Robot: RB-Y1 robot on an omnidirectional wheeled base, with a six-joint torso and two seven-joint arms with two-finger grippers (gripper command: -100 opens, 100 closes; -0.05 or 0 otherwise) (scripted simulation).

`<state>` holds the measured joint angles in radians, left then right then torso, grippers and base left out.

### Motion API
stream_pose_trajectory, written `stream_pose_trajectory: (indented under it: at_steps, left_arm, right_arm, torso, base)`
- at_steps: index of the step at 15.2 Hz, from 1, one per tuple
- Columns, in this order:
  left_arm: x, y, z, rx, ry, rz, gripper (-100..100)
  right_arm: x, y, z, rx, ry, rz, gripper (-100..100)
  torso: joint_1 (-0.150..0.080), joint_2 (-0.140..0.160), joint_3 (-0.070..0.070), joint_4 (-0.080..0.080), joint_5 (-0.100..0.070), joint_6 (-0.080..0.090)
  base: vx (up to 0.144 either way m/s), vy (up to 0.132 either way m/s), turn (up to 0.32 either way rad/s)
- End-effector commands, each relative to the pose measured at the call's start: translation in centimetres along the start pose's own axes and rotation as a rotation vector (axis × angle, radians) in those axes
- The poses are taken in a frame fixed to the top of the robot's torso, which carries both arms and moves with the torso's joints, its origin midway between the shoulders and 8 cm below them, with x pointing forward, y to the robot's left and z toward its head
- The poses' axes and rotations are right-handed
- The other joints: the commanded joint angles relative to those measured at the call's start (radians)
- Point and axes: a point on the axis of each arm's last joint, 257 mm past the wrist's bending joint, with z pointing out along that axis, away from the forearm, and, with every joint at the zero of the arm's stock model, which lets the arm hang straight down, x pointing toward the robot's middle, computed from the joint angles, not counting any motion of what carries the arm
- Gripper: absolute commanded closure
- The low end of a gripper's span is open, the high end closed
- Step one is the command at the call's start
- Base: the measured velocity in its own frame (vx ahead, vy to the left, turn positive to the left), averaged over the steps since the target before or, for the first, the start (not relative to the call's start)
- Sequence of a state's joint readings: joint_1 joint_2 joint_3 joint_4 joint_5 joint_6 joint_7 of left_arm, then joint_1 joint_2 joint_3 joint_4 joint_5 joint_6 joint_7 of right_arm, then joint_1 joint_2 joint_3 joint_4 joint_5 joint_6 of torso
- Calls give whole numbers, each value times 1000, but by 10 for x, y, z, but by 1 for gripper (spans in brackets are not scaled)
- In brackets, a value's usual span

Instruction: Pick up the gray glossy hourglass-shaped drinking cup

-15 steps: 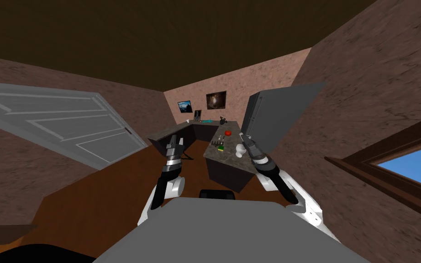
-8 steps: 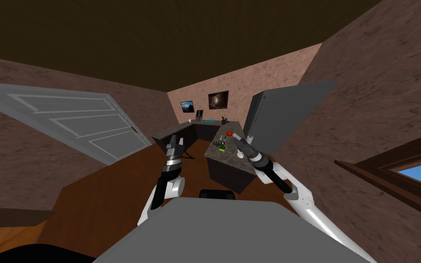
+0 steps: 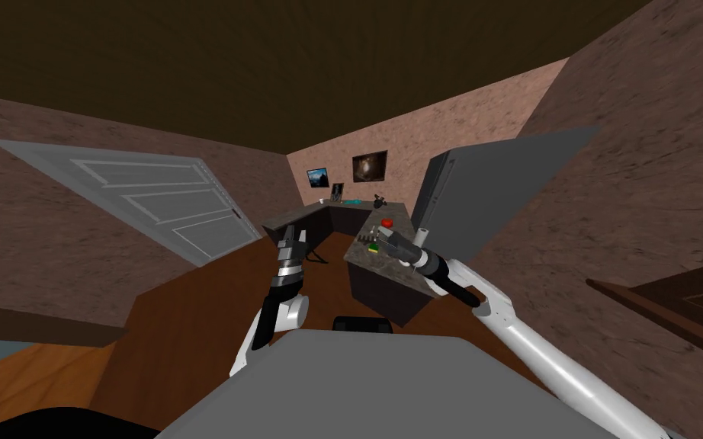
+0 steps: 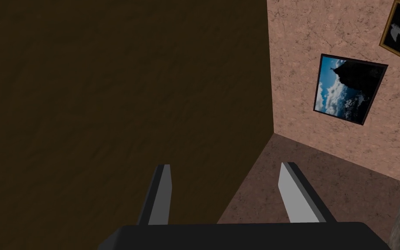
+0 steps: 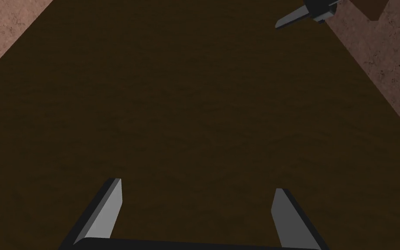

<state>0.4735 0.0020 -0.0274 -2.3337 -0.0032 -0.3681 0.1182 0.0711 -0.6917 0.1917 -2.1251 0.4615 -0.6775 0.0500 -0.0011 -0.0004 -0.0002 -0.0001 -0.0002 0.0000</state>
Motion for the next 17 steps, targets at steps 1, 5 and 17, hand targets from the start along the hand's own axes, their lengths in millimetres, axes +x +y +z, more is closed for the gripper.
stream_pose_trajectory:
  at_steps: [1,5,17]
  left_arm:
    - [0,0,0,0,0,0,0]
    - [0,0,0,0,0,0,0]
    - [0,0,0,0,0,0,0]
  right_arm:
    - [18,3,4,-45,83,-34,-100]
    - [34,4,5,-104,196,-102,-100]
    - [93,-13,-28,-249,589,-312,-100]
  torso:
    - [0,0,0,0,0,0]
    - [0,0,0,0,0,-1]
    - [0,0,0,0,0,0]
  base:
    - [-3,-12,111]
    - [-3,-13,108]
    - [-6,-12,101]
